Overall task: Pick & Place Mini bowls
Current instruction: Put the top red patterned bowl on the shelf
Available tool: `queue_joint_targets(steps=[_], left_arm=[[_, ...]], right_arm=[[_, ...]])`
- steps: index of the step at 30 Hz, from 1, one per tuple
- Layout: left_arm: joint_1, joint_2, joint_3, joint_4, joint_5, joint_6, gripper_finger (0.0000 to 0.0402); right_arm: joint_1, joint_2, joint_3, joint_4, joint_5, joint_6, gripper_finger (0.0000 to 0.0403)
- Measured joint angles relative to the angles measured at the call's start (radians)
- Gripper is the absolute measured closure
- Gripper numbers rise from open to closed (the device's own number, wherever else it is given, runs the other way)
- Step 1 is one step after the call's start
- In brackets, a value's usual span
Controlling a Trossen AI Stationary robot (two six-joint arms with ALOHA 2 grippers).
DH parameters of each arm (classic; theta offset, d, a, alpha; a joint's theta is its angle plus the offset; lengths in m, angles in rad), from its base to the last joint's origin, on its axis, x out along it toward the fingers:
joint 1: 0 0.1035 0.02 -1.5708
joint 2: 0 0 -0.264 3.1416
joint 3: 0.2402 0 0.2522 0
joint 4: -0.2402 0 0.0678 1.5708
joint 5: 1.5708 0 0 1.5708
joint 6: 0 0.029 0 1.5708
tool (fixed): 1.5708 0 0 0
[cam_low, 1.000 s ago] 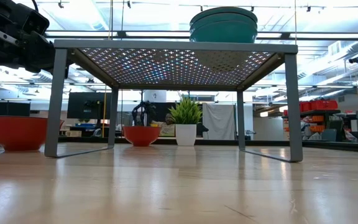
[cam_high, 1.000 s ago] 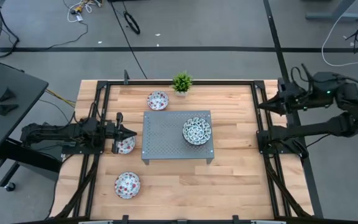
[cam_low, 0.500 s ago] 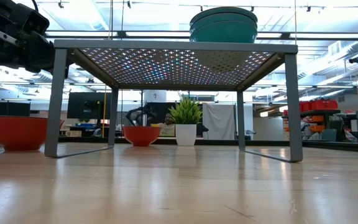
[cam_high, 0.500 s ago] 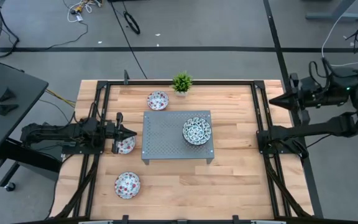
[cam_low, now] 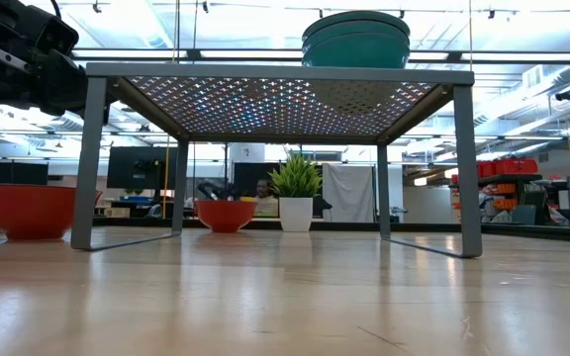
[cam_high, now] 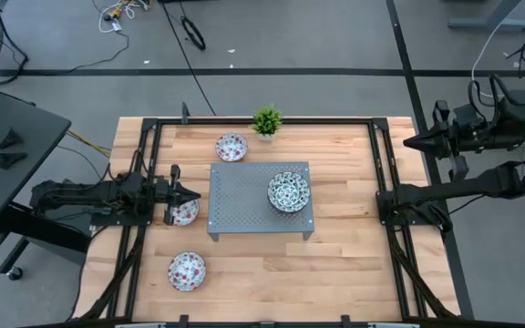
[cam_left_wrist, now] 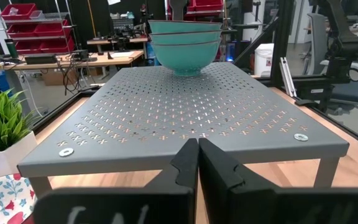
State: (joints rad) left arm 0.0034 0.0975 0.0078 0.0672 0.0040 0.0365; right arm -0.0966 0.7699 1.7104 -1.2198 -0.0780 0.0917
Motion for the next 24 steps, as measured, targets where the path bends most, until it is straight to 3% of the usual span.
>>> queue_joint_targets(steps=[24], left_arm=[[0.0,0.0,0.0,0.0,0.0,0.0,0.0383]], right_arm=[[0.0,0.03,0.063,-0.073,-0.026,-0.051,0.039]])
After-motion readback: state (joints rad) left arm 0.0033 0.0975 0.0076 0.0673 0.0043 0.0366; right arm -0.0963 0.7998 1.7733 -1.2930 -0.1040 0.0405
